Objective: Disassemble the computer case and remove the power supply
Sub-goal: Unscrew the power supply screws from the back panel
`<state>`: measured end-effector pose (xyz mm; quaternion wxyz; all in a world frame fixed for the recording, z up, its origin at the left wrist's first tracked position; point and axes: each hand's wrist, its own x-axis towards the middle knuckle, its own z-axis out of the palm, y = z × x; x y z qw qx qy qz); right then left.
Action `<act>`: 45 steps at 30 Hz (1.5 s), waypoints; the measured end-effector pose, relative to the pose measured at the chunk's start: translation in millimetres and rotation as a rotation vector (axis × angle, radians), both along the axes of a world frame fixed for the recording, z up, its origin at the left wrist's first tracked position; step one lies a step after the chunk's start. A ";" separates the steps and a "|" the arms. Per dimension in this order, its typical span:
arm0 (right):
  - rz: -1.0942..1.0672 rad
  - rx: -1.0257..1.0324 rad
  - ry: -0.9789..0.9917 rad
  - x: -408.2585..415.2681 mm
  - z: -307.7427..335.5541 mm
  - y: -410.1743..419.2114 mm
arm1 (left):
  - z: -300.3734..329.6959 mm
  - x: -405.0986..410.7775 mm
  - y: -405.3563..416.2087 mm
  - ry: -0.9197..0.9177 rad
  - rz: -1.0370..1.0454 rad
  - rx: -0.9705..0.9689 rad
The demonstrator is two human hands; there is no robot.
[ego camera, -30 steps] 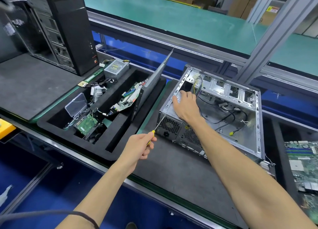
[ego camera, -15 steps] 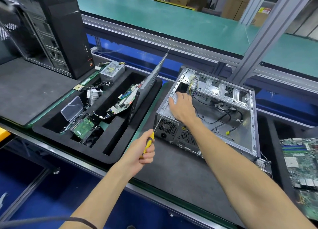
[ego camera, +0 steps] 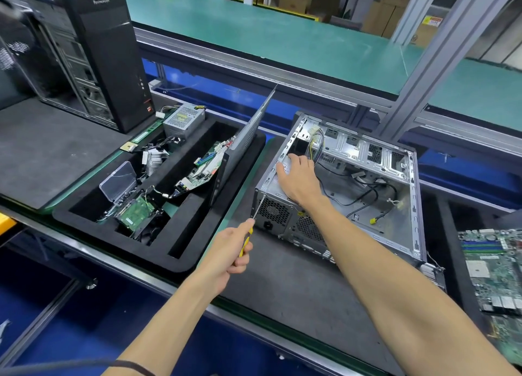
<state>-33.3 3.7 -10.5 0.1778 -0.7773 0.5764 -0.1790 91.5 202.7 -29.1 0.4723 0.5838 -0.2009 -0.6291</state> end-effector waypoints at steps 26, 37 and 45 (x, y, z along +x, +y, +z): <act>-0.001 0.002 -0.015 -0.4 1.3 1.0 | 7.4 -1.3 3.0 0.031 0.044 0.016; -0.001 -0.003 -0.016 -0.8 -0.1 -1.3 | 2.4 0.7 -0.5 -0.088 0.192 -0.043; 0.002 -0.007 -0.021 -1.0 -0.6 -1.5 | -2.2 -14.2 3.0 -0.265 0.299 -0.155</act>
